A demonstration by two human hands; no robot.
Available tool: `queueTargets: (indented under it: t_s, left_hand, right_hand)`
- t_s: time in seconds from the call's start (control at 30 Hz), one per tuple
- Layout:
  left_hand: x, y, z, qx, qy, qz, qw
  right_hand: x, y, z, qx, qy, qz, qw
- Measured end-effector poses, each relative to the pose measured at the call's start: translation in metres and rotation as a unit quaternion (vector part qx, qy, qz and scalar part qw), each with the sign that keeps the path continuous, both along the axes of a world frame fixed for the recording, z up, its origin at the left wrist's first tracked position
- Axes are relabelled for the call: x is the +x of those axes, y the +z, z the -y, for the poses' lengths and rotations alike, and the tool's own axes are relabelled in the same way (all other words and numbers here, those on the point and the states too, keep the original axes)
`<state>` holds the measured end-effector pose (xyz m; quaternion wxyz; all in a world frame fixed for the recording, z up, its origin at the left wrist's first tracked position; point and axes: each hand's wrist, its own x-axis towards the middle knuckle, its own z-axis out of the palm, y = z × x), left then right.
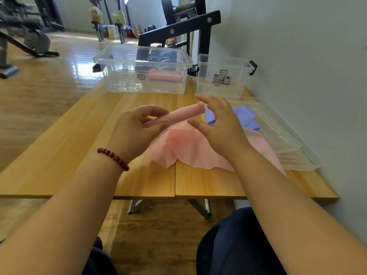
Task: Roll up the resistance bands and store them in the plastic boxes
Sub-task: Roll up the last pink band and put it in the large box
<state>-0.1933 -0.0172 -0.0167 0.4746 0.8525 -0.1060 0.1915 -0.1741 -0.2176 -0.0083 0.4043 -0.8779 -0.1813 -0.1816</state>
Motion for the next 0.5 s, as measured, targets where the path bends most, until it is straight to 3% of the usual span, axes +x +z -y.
queueTargets:
  t_s: [0.2, 0.33, 0.5]
  left_hand:
    - [-0.001, 0.003, -0.004, -0.080, -0.014, -0.002, 0.997]
    - [0.004, 0.003, -0.008, -0.196, -0.046, -0.074, 0.977]
    - [0.006, 0.006, -0.005, -0.263, -0.072, -0.102, 0.957]
  right_hand:
    - [0.014, 0.008, -0.002, 0.068, 0.035, -0.047, 0.996]
    - [0.016, 0.012, 0.000, 0.162, 0.046, -0.055, 0.984]
    - [0.017, 0.013, 0.005, 0.148, 0.051, -0.055, 0.986]
